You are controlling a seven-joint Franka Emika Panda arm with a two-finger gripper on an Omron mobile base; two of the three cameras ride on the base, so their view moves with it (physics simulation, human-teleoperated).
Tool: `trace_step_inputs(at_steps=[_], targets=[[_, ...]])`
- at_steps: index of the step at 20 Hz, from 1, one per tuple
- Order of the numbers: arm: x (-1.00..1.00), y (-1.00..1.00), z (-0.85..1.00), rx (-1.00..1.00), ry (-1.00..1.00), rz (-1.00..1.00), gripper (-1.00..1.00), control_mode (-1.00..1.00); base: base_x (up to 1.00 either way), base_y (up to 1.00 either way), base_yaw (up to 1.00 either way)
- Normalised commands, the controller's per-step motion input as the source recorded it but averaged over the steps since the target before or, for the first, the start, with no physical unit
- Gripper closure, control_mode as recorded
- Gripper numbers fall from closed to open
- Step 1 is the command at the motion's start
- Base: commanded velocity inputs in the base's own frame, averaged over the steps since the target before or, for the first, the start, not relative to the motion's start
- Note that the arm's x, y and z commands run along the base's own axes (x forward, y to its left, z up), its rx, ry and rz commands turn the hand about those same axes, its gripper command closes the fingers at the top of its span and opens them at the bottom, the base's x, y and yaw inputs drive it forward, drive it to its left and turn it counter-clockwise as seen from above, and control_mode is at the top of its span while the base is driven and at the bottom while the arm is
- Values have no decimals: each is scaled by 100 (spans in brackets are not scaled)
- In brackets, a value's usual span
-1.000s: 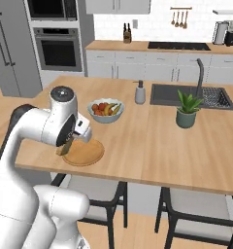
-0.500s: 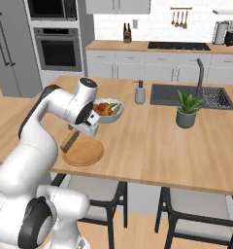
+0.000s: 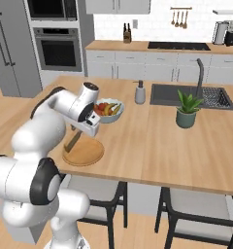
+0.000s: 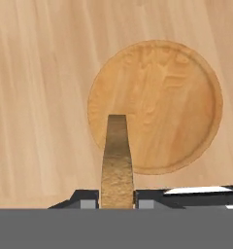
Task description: Start the toaster. Once the lever pops up, take the bread to the plate on the dining counter.
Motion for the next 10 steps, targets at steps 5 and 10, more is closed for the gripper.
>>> trace_step_inputs(at_steps=[5,10], targets=[[59,6,-59,5,-2,0,100,-100,0,0,0],[45,0,-47,18,0,1,100,-100,0,0,0]])
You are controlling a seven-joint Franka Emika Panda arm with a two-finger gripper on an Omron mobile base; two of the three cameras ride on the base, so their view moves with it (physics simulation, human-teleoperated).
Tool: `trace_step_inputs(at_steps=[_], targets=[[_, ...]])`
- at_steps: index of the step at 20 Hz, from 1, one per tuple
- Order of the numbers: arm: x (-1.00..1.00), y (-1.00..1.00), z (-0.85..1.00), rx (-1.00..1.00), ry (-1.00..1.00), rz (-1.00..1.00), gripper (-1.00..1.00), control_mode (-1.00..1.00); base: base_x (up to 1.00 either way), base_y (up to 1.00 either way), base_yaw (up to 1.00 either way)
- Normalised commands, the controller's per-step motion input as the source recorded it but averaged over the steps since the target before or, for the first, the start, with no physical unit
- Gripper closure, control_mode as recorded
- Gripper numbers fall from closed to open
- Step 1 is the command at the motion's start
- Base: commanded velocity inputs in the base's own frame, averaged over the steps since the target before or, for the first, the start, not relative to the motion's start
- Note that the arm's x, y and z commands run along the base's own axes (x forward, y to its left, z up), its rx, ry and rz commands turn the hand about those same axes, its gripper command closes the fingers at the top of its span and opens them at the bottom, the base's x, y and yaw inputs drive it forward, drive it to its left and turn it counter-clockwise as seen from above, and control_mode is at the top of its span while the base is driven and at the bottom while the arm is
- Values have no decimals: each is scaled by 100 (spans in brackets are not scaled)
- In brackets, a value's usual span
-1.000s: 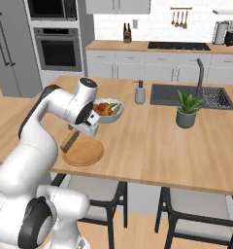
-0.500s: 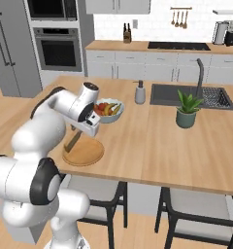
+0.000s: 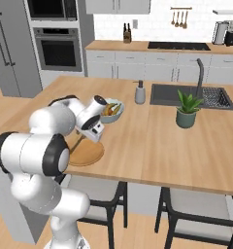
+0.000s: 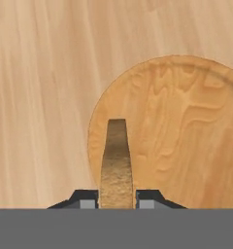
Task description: Start the toaster. Once the lever pops up, take the bread to the plate on the dining counter.
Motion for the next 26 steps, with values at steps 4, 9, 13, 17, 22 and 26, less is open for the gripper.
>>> trace_step_inputs(at_steps=[4,9,13,17,22,26], targets=[[29,0,-17,15,0,6,100,-100,0,0,0],[22,0,-11,8,0,7,100,-100,0,0,0],[12,0,-41,3,5,6,100,-100,0,0,0],[3,0,-43,1,4,2,100,-100,0,0,0],[0,0,-35,0,0,0,-100,-100,0,0,0],[0,0,-31,0,0,0,-100,-100,0,0,0]])
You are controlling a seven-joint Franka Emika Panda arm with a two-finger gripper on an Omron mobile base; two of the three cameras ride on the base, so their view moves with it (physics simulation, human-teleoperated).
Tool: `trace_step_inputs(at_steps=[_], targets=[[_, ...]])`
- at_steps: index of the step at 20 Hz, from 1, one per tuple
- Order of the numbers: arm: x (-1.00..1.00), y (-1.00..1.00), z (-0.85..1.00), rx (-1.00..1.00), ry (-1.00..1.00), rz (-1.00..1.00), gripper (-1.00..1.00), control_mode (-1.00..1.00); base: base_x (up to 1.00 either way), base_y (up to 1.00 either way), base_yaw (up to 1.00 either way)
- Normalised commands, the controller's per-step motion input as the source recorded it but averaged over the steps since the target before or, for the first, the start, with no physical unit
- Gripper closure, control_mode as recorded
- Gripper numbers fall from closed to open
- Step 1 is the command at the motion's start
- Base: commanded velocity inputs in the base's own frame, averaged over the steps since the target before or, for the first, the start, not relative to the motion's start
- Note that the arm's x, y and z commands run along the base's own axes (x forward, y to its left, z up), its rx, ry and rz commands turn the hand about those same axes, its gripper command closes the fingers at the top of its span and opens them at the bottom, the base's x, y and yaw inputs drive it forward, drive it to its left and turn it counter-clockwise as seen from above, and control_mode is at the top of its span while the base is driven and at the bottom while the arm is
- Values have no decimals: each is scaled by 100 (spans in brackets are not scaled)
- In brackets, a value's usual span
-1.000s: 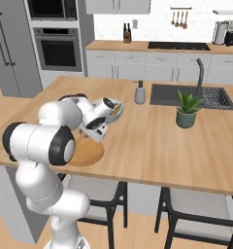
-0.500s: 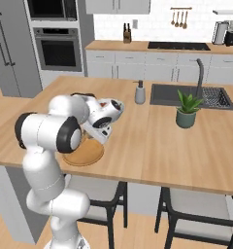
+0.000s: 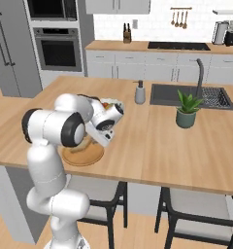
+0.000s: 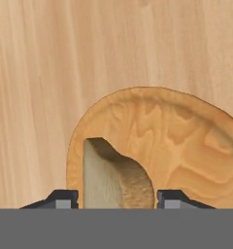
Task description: Start the toaster. Once the lever pops up, take the bread to the plate on the dining counter.
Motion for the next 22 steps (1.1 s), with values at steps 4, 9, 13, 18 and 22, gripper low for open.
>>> trace_step_inputs(at_steps=[4,9,13,18,22], targets=[[0,0,-4,0,0,0,-100,-100,0,0,0],[-2,-14,-1,-8,2,0,-100,-100,0,0,0],[0,0,0,-40,4,0,-100,-100,0,0,0],[-8,1,17,-38,2,0,-100,-100,0,0,0],[-59,13,63,-35,-10,0,-100,-100,0,0,0]])
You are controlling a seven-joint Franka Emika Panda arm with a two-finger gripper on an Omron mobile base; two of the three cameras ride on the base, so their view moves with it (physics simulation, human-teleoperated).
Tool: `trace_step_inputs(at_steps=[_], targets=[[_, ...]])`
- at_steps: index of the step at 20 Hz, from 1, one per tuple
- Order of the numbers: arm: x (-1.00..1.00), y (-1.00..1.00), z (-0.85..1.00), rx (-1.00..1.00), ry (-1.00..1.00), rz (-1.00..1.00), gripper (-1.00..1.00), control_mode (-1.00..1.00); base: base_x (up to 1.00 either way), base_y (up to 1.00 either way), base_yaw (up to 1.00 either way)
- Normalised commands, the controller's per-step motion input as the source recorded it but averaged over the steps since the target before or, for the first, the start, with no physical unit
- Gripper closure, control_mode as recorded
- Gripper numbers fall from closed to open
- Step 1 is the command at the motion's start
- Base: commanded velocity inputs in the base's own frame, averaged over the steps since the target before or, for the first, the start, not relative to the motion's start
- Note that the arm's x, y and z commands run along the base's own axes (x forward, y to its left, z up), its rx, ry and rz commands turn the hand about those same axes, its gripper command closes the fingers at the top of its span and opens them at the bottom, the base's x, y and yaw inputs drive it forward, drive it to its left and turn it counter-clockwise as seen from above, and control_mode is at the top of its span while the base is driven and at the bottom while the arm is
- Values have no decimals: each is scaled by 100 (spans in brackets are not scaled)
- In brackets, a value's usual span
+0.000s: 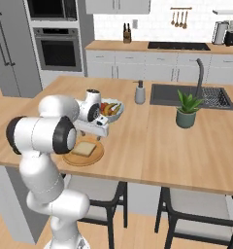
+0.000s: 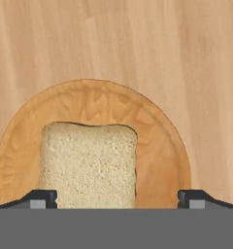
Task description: Start the toaster. Once the lever pops up, take the bread to the plate on the dining counter.
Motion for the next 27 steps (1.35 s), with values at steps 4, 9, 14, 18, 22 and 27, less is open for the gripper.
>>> trace_step_inputs(at_steps=[4,9,14,18,22,27], targets=[[-80,9,94,-28,-19,0,-100,-100,0,0,0],[-85,0,100,-18,-23,0,-100,-100,0,0,0],[-100,0,98,-10,-37,0,-100,-100,0,0,0],[-89,11,100,-16,-35,0,-100,-100,0,0,0],[-43,42,90,-20,-8,3,-100,-100,0,0,0],[0,66,3,-20,29,1,-100,-100,0,0,0]])
